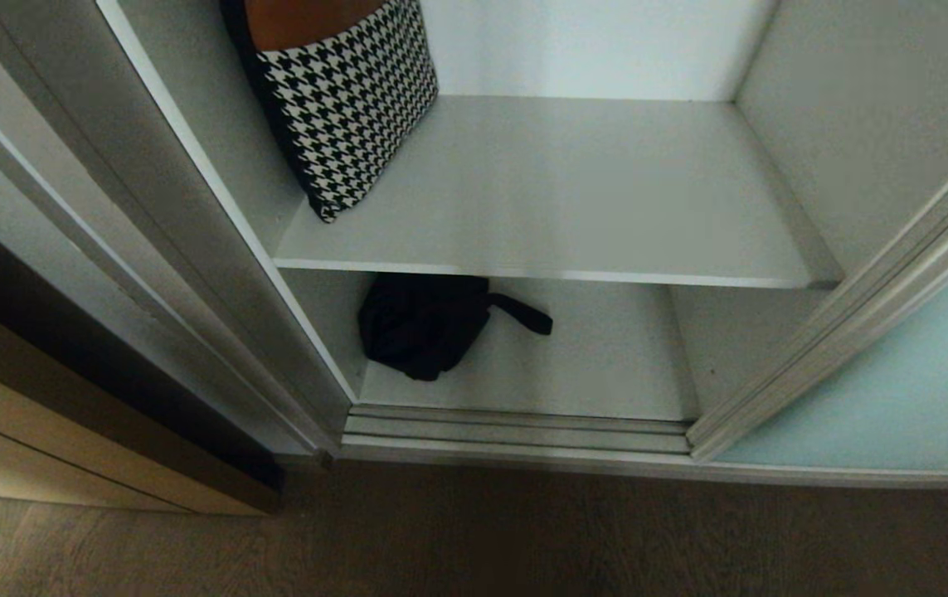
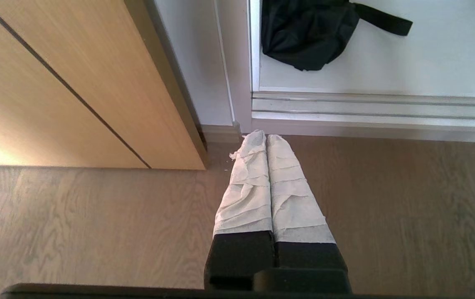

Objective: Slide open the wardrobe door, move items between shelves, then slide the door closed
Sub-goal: Open the door

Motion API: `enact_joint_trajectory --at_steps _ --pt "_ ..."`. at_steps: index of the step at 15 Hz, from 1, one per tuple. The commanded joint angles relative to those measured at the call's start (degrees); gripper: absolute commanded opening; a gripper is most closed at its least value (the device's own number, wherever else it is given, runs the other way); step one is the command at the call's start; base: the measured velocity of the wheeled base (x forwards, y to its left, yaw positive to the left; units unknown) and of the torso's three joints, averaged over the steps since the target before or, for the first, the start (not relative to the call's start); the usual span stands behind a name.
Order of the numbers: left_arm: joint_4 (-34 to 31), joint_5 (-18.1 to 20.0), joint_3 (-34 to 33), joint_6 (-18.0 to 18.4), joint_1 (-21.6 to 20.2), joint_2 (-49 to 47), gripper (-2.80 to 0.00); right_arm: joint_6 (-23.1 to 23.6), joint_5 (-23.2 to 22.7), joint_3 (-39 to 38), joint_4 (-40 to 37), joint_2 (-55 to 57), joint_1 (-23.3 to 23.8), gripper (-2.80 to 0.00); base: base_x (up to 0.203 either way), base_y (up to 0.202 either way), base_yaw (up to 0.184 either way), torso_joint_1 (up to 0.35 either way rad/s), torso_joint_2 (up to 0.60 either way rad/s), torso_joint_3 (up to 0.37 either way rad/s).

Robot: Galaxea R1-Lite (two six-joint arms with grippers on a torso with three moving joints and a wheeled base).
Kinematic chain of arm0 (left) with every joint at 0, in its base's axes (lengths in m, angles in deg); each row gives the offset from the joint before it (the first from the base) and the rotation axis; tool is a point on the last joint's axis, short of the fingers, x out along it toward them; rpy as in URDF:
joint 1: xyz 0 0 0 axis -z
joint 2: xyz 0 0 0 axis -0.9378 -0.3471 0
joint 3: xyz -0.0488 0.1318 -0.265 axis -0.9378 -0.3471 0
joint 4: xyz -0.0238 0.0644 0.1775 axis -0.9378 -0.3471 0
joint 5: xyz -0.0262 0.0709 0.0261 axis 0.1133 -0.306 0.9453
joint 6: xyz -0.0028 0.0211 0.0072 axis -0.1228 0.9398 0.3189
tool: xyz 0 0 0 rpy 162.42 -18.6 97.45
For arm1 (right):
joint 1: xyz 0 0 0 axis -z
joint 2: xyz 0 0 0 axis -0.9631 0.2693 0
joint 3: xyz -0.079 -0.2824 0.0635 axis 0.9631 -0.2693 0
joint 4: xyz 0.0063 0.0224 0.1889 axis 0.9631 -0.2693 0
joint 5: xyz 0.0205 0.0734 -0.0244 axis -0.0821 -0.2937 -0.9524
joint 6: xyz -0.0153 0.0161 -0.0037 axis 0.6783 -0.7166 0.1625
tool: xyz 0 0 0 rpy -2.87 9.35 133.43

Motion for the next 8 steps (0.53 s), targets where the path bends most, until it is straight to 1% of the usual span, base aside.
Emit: enact_joint_trajectory --at_steps 1,3,4,8 --pt "0.1 0.1 -0.2 2.2 0.0 -0.2 -2.80 0.1 0.0 0.0 0.0 0.0 0.0 -2.80 0.000 0.000 0.000 0.000 0.00 0.000" --pt "0.6 0.0 -0.4 1.4 0.0 -0.2 -2.80 0.0 0.0 -0.1 0.0 0.0 0.0 -2.80 0.000 0.000 0.000 0.000 0.00 0.000" --pt "1.7 0.0 -0.7 1.8 0.0 -0.2 -2.80 0.0 0.0 -0.1 0.0 0.0 0.0 -2.80 0.000 0.000 0.000 0.000 0.00 0.000" --pt "1.5 0.8 -0.5 1.5 0.0 -0.2 -2.80 0.1 0.0 -0.1 0.0 0.0 0.0 -2.80 0.000 0.000 0.000 0.000 0.00 0.000"
